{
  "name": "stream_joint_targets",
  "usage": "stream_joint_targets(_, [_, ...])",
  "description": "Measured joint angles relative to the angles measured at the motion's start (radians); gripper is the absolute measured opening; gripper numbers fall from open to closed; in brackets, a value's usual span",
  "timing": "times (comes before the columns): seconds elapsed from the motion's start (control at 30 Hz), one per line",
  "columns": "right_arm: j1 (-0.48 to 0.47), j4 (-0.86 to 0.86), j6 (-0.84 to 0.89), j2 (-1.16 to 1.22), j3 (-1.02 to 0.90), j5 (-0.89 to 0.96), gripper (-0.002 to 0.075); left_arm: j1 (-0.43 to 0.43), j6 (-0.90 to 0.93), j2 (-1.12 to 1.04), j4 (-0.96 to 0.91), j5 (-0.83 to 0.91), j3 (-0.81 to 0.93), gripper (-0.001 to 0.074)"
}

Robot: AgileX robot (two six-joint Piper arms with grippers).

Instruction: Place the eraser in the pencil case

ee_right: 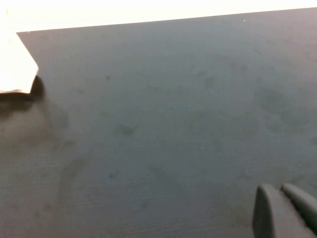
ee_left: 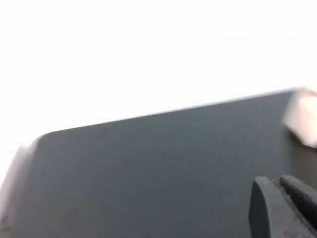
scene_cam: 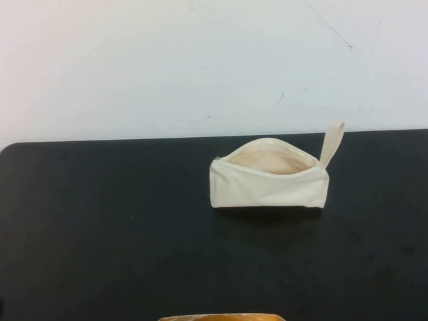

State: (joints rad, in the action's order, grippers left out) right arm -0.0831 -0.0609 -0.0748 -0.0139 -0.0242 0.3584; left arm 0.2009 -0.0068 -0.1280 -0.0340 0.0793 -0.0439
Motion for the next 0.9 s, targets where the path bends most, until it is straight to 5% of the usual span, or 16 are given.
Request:
stream_joint_targets(0.3, [0.0, 0.0, 0.0, 0.0, 0.0, 0.0, -0.0001, -0.254, 0.0, 0.138, 0.046, 0.027, 0.07, -0.0001])
stream_joint_targets(0.9, [0.0, 0.0, 0.0, 0.0, 0.0, 0.0, -0.0001, -0.219, 0.062, 0.137, 0.085, 0.241, 0.068, -0.0001])
